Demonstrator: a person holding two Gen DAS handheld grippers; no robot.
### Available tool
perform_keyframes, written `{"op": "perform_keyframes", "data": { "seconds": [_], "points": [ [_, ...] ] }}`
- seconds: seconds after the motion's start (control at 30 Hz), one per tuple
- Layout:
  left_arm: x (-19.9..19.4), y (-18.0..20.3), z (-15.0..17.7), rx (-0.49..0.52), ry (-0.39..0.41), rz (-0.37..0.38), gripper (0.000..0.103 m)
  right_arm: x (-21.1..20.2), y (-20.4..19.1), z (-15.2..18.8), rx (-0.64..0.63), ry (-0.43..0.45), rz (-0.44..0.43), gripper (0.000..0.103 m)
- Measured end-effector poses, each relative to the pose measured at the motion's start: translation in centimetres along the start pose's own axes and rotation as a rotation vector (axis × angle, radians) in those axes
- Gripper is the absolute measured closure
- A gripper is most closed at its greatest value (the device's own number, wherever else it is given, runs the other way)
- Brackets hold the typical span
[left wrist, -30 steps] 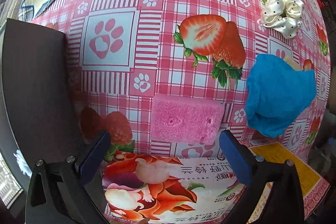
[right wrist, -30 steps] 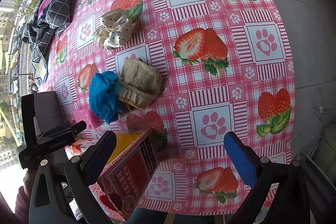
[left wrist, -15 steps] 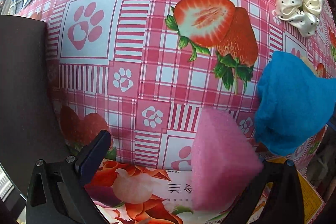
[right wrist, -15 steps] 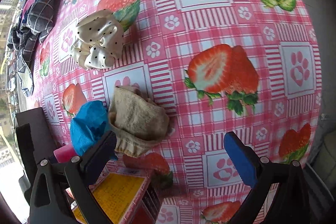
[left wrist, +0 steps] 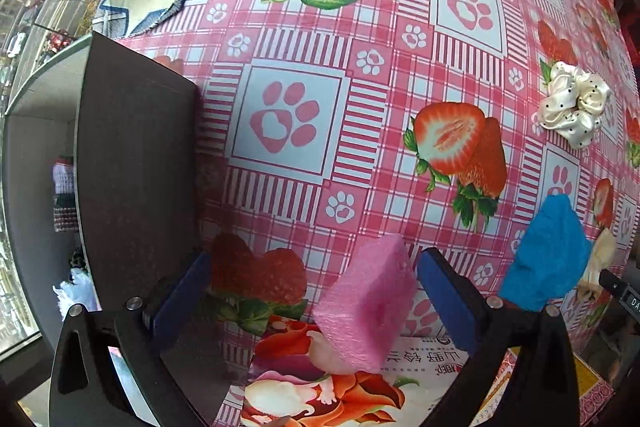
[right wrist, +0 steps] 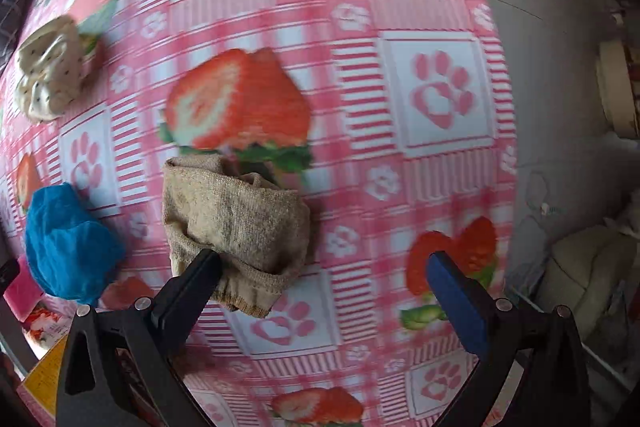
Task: Organize soft objects
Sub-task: 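Grasp the pink sponge with the left tool while the right tool grasps the beige knit sock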
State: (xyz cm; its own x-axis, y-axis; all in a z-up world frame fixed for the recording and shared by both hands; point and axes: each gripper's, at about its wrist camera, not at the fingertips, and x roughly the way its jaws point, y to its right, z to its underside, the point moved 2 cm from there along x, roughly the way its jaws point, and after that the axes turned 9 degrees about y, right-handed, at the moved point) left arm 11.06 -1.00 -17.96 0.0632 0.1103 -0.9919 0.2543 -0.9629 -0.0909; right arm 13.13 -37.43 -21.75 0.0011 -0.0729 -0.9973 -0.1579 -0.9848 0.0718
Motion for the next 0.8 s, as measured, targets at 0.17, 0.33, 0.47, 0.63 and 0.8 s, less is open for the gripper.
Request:
{"op": "perform_keyframes", "data": {
  "seconds": [0.17, 0.33, 0.47, 0.63, 0.8],
  "points": [
    [-1.1, -0.3, 1.1, -0.074, -0.070, 0.057, 0.000, -0.9, 3.4, 1.6, 0.099, 0.014, -0.148, 0.000],
    [0.4, -0.7, 2.5, -0.163, -0.123, 0.027, 0.000, -1.1, 3.1, 2.7, 0.075, 0.028, -0.207, 0.000],
    [2.0, -1.0, 3.4, -0.207, -0.144, -0.017, 0.000, -1.0, 1.0, 2.3, 0.047, 0.044, -0.205, 0.000],
    [4.1, -1.7, 4.8, -0.271, -0.182, -0.037, 0.000, 1.0, -1.0, 1.1, 0.000, 0.020, -0.178, 0.000],
    [5.7, -2.3, 5.1, -0.303, -0.187, -0.036, 0.000, 3.1, -1.8, 1.4, -0.026, -0.005, -0.146, 0.000]
  ]
}}
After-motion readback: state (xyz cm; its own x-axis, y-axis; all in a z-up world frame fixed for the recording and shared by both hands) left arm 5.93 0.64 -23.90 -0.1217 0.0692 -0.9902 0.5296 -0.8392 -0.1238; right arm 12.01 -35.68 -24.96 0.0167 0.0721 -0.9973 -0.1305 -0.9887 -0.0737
